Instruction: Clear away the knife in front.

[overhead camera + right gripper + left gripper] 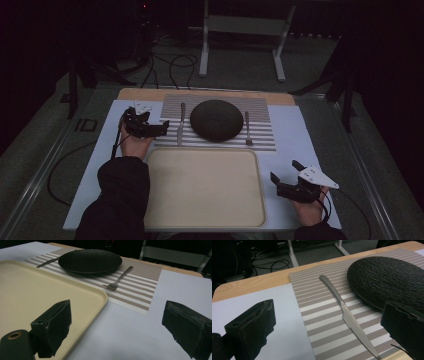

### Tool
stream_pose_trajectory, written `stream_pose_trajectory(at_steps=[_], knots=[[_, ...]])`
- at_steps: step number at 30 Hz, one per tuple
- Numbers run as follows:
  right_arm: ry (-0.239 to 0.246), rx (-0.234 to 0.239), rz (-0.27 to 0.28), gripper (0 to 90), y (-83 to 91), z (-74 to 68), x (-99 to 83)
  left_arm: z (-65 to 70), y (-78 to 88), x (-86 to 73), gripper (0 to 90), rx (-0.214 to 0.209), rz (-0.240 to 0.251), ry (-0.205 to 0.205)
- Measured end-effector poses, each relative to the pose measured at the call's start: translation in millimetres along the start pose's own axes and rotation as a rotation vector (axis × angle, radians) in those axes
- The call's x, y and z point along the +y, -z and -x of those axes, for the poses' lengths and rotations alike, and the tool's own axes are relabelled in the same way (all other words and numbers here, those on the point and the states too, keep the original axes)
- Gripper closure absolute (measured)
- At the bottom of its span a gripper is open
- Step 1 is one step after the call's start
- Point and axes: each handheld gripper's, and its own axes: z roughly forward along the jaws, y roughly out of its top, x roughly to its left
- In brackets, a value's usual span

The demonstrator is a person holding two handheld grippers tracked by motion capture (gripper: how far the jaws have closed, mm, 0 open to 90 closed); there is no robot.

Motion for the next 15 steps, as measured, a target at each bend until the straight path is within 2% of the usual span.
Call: stream_pose_trajectory(at_steps=[5, 15], knots=[[0.0, -0.001, 0.002, 8.8, 0.2, 0.3, 0.2, 3.7, -7.0, 4.9, 0.6, 0.003, -0.009, -0.007], [0.002, 0.002, 0.004, 8.8, -0.6, 0.0, 0.4, 8.8, -24.1, 10.6, 0.6, 0.001, -0.035, 0.01]])
